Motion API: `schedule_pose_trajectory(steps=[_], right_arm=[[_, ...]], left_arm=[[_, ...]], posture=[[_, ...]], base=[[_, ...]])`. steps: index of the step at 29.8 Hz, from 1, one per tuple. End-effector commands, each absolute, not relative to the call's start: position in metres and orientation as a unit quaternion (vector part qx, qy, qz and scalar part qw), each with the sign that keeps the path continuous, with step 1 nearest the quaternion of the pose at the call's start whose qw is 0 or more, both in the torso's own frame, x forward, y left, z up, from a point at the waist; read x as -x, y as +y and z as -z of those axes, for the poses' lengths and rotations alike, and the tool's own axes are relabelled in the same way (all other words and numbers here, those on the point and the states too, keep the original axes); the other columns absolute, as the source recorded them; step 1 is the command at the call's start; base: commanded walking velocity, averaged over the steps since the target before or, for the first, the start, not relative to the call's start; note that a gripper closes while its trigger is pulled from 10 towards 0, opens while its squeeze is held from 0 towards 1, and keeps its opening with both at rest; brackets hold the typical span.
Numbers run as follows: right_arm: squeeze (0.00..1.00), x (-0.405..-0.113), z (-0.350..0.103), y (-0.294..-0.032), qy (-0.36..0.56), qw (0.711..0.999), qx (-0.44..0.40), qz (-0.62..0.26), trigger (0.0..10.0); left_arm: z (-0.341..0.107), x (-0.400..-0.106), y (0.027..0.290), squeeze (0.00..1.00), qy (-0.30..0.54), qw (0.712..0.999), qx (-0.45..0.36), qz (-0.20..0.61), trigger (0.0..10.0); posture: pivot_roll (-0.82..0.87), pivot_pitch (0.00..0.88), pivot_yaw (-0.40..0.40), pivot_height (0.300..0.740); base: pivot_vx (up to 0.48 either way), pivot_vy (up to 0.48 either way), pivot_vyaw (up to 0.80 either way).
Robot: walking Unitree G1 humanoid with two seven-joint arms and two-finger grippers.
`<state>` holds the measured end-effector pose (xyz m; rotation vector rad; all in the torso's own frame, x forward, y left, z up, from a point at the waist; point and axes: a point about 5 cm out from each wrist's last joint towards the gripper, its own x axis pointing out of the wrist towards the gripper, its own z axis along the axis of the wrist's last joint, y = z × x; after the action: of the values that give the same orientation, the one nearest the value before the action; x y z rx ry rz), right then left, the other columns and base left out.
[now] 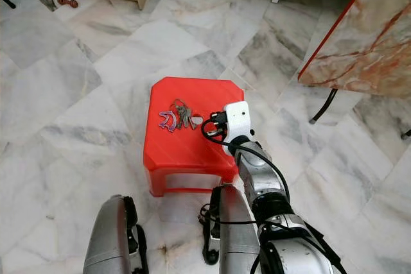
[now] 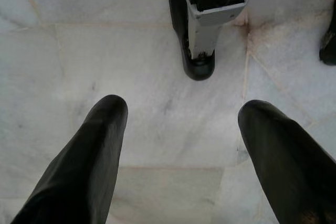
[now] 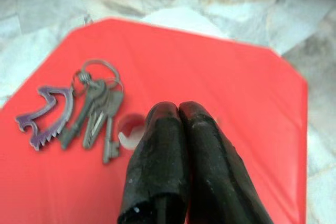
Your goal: Hang keys on a hook
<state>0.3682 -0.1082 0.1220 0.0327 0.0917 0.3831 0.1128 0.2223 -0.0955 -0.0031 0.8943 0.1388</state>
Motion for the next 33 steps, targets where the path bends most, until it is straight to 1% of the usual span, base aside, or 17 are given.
schedule_pose_trajectory(steps=[1, 5, 9, 10, 14, 17, 33], right_arm=[[0.0, -0.363, -0.116, -0.113, 0.055, 0.981, -0.022, -0.186, 10.0], [0.0, -0.36, -0.122, -0.117, 0.038, 0.983, -0.023, -0.18, 10.0], [0.0, -0.356, -0.123, -0.121, 0.031, 0.984, -0.027, -0.173, 10.0], [0.0, -0.351, -0.12, -0.127, 0.027, 0.986, -0.024, -0.164, 10.0], [0.0, -0.343, -0.112, -0.139, 0.041, 0.989, -0.032, -0.138, 10.0], [0.0, -0.34, -0.11, -0.142, 0.049, 0.99, -0.031, -0.13, 10.0], [0.0, -0.344, -0.118, -0.14, 0.049, 0.991, -0.037, -0.117, 10.0]], left_arm=[[0.104, -0.096, 0.209, 0.0, 0.467, 0.883, 0.013, -0.052, 10.0], [0.104, -0.102, 0.209, 0.0, 0.472, 0.88, 0.011, -0.05, 10.0], [0.104, -0.104, 0.209, 0.0, 0.477, 0.877, 0.005, -0.047, 10.0], [0.104, -0.105, 0.21, 0.0, 0.479, 0.876, 0.002, -0.046, 10.0], [0.104, -0.108, 0.21, 0.0, 0.479, 0.877, 0.003, -0.047, 10.0], [0.103, -0.109, 0.211, 0.0, 0.48, 0.876, 0.003, -0.046, 10.0], [0.103, -0.108, 0.221, 0.0, 0.492, 0.869, -0.007, -0.054, 10.0]], posture=[[0.1, 0.253, -0.125, 0.58], [0.1, 0.227, -0.125, 0.58], [0.1, 0.218, -0.125, 0.58], [0.11, 0.21, -0.123, 0.58], [0.1, 0.202, -0.116, 0.58], [0.1, 0.2, -0.112, 0.58], [0.12, 0.181, -0.093, 0.58]], base=[[0.0, 0.0, 0.0], [0.0, 0.0, 0.0], [0.0, 0.0, 0.0], [0.0, 0.0, 0.0], [0.0, 0.0, 0.0], [0.0, 0.0, 0.0], [-0.341, 0.0, 0.0]])
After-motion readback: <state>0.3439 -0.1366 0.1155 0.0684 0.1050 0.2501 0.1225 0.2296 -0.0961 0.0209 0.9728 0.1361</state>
